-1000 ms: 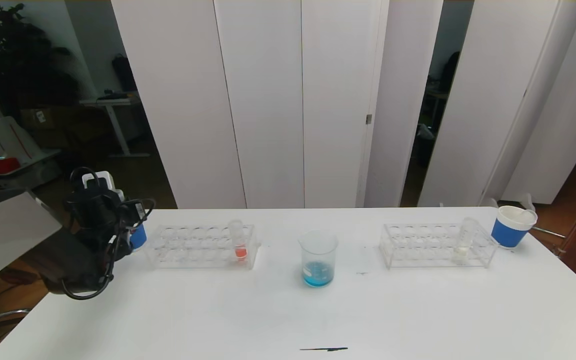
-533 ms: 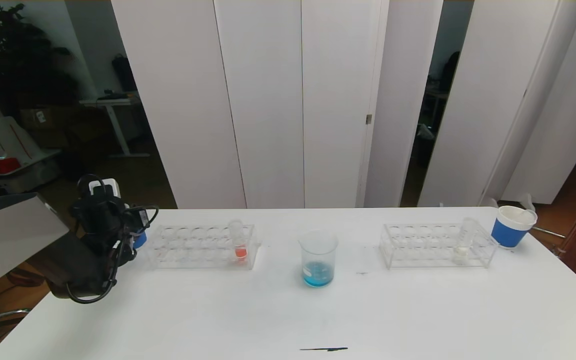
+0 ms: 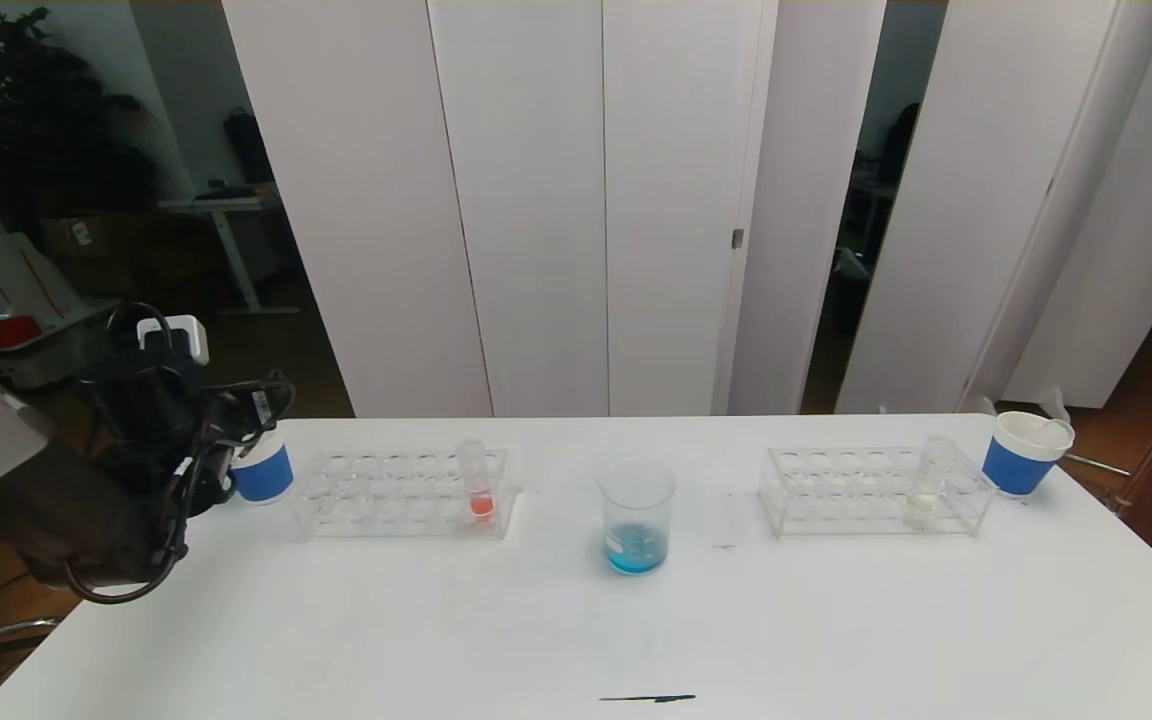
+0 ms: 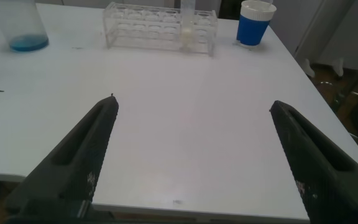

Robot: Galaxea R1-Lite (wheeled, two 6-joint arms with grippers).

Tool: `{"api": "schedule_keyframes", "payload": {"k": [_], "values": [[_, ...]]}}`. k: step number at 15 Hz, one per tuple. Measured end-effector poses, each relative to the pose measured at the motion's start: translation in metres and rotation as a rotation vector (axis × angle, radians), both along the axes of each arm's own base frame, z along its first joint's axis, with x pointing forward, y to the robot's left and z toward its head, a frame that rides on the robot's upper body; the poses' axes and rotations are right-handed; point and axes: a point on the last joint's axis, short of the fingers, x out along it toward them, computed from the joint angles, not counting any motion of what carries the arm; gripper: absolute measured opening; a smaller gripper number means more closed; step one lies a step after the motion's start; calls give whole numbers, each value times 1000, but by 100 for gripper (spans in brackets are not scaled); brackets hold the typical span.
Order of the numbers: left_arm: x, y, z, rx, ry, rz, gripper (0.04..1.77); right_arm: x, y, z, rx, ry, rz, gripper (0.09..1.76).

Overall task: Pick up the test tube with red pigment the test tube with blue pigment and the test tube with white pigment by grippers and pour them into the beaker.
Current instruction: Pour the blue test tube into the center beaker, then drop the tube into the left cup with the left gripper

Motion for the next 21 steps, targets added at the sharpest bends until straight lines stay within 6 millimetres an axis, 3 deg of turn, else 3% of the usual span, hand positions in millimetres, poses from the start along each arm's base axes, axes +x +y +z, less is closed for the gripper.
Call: {"api": "schedule_keyframes", "payload": {"k": [3,5,8,10,12,15,18,21], "values": [[-49,-10,61,35,15,-65,175,0,0,0,0,0,0,175],[-92,-19,96,46,32,-104,175,0,0,0,0,0,0,175],[-163,-39,134,63,-2,-167,175,0,0,0,0,0,0,175],[-213,-50,145,76,-20,-208,175,0,0,0,0,0,0,175],[-261,-54,146,84,-23,-224,175,0,0,0,0,0,0,175],[-325,-55,129,86,-18,-221,175,0,0,0,0,0,-1,175],[-377,-57,95,91,8,-239,175,0,0,0,0,0,0,175],[-415,-60,49,94,47,-353,175,0,0,0,0,0,0,175]]}}
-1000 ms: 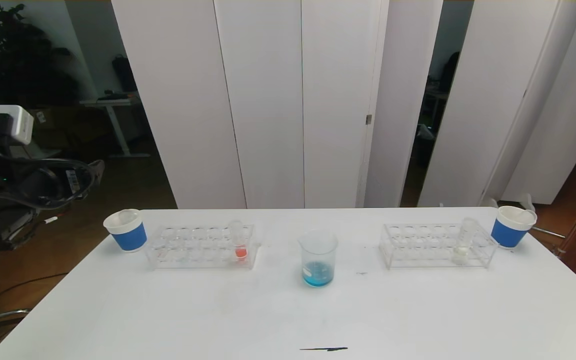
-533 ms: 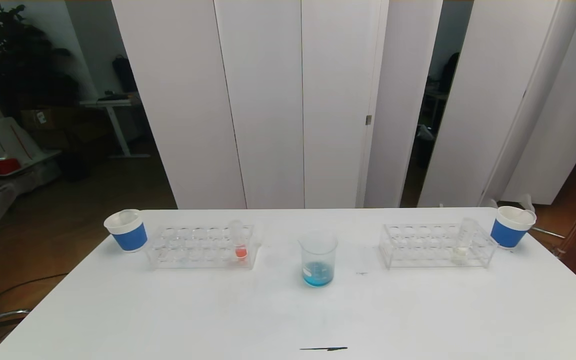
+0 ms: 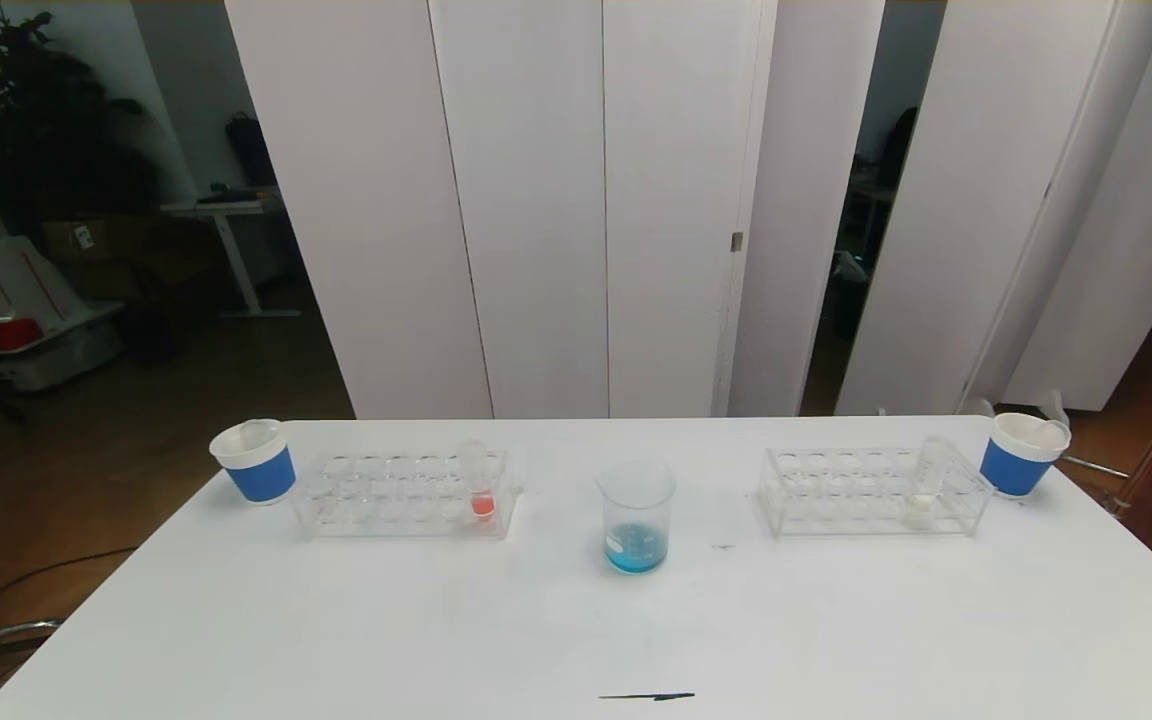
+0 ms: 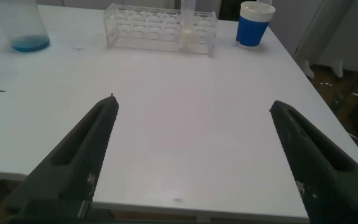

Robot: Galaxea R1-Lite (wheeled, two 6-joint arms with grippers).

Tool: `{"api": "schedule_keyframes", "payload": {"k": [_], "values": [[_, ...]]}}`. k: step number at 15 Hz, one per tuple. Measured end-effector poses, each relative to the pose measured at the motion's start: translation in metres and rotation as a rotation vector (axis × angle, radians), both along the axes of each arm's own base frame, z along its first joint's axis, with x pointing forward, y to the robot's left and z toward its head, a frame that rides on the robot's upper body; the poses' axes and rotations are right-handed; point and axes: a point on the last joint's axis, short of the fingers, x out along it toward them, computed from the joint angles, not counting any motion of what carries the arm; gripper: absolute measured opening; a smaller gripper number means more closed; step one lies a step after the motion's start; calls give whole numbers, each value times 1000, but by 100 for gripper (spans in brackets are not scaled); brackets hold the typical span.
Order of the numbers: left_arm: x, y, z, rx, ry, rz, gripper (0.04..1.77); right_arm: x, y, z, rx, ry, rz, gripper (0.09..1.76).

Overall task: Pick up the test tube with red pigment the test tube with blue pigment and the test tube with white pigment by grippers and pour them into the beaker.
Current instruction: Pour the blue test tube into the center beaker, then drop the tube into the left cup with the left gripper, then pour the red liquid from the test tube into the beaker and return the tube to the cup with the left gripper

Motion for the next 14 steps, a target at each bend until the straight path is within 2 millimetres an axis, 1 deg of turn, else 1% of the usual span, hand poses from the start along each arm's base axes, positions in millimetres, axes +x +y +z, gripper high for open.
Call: {"api": "schedule_keyframes", "payload": {"k": [1,3,5,8,9,10,11,12,14], "values": [[-8,-1,-21,-7,58,-47,175,0,0,0,0,0,0,175],[-13,-1,-41,-33,53,-72,175,0,0,0,0,1,-1,175],[-9,-1,-52,-65,6,-71,175,0,0,0,0,1,-1,175],[5,-1,-62,-75,-190,-86,175,0,0,0,0,1,-1,175],[8,-1,-65,-90,-230,-96,175,0,0,0,0,0,-1,175],[11,-2,-73,-122,-207,-111,175,0,0,0,0,1,-1,175],[13,-2,-84,-160,-126,-121,175,0,0,0,0,1,0,175],[14,-2,-90,-184,-78,-124,175,0,0,0,0,0,0,175],[14,-2,-93,-189,-65,-126,175,0,0,0,0,1,-1,175]]}}
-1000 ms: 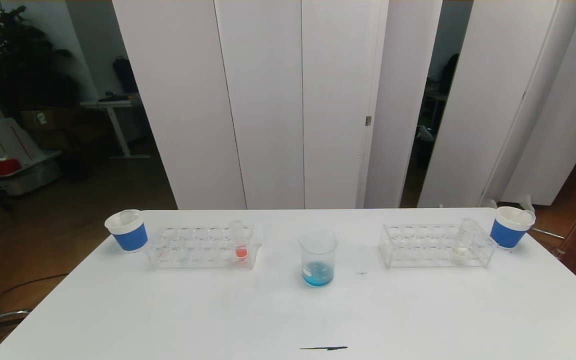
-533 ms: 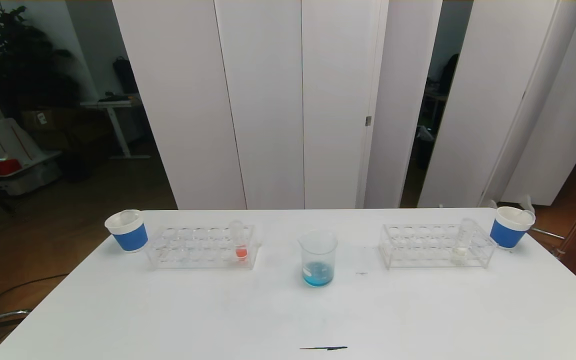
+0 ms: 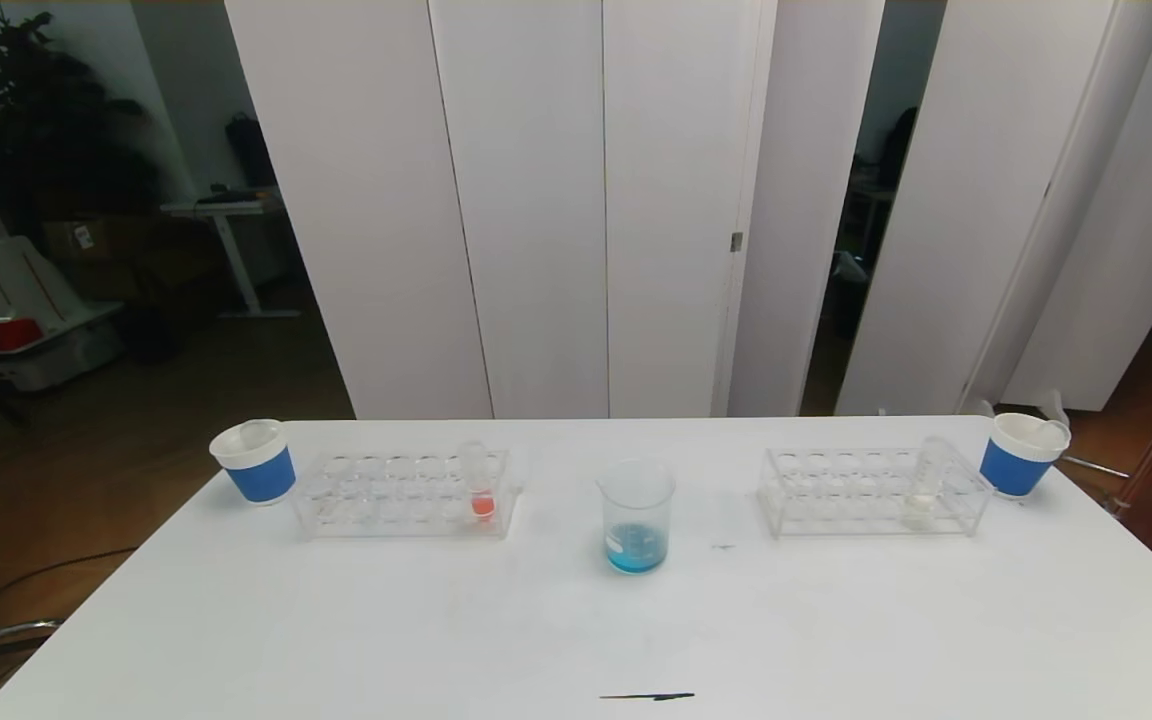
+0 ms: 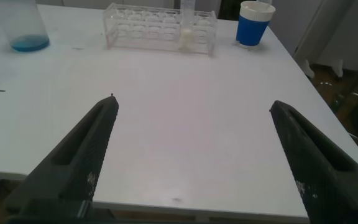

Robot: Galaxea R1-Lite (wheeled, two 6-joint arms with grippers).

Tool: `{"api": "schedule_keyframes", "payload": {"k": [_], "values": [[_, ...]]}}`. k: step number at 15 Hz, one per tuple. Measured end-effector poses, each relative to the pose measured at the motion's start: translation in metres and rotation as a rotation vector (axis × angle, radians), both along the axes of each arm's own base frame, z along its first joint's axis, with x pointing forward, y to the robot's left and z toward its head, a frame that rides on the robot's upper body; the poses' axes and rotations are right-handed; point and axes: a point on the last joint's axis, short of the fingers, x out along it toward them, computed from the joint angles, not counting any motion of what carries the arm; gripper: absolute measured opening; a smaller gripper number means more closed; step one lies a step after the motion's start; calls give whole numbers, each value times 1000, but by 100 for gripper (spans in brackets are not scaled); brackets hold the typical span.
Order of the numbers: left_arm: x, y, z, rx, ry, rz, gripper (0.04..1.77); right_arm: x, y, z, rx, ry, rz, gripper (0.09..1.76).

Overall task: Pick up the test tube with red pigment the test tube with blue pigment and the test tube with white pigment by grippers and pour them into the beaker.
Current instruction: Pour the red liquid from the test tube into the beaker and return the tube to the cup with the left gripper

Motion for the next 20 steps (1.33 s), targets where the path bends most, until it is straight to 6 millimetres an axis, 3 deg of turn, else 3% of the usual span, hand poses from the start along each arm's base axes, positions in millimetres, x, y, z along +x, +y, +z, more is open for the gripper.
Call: {"api": "schedule_keyframes", "payload": {"k": [20], "values": [[0,0,-1,0,4,0,175,0,0,0,4,0,-1,175]]}}
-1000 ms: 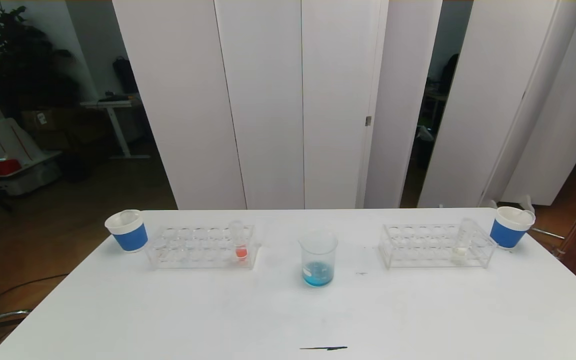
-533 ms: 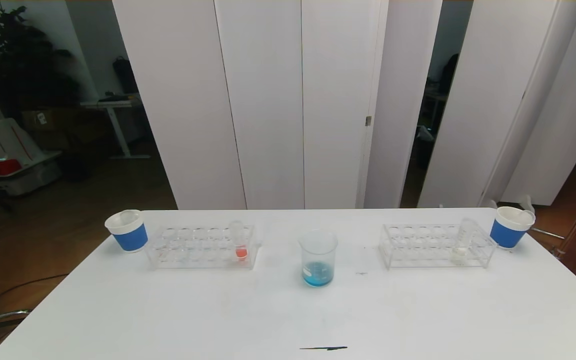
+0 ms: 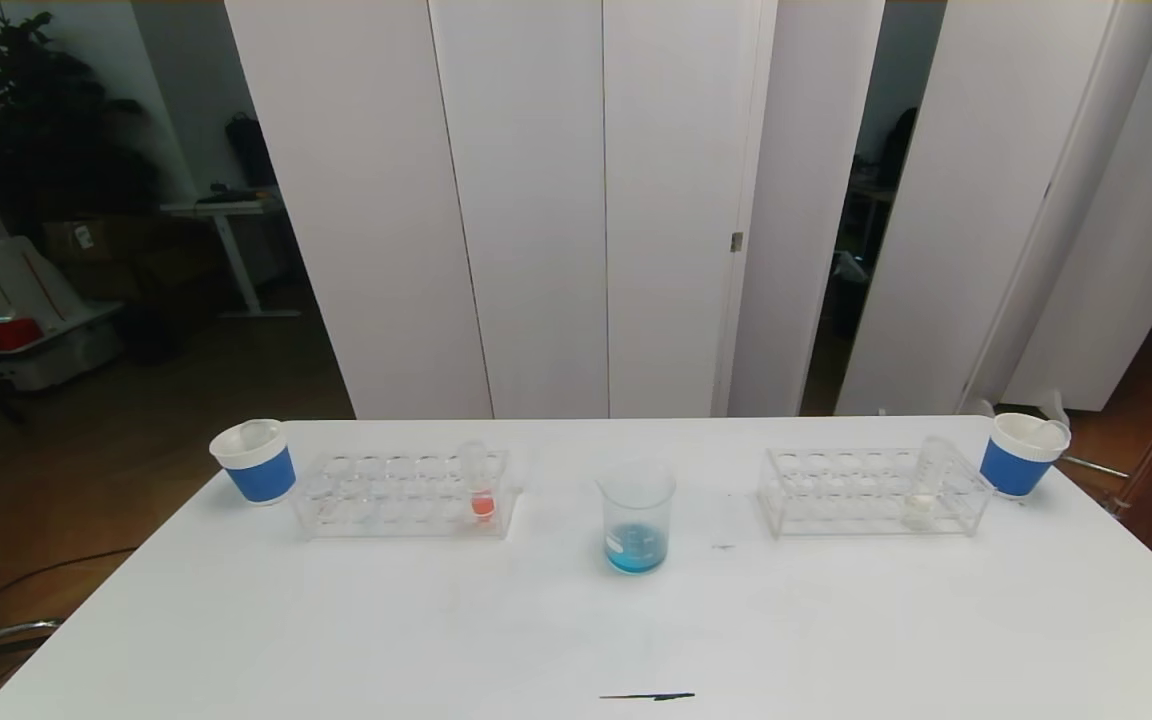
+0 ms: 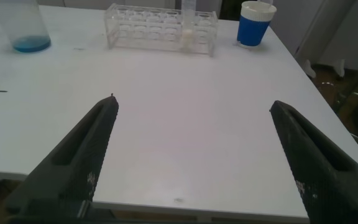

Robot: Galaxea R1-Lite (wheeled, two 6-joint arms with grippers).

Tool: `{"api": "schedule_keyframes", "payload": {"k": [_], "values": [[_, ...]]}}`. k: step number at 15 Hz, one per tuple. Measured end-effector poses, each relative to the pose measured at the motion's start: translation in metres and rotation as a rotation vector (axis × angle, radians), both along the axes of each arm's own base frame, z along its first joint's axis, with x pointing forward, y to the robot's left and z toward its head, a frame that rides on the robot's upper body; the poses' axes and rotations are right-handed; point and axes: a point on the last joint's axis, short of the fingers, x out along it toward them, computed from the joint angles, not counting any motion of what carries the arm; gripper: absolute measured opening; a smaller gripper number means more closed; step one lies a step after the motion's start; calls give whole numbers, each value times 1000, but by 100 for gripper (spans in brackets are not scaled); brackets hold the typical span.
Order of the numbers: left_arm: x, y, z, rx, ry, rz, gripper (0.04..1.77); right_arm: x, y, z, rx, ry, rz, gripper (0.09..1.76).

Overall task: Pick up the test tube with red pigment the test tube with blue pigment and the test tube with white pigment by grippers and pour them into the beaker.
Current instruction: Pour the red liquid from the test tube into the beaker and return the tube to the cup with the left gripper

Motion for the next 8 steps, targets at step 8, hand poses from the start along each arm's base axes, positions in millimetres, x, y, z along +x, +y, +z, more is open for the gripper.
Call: {"api": "schedule_keyframes", "payload": {"k": [8], "values": [[0,0,0,0,0,0,175,0,0,0,2,0,-1,175]]}}
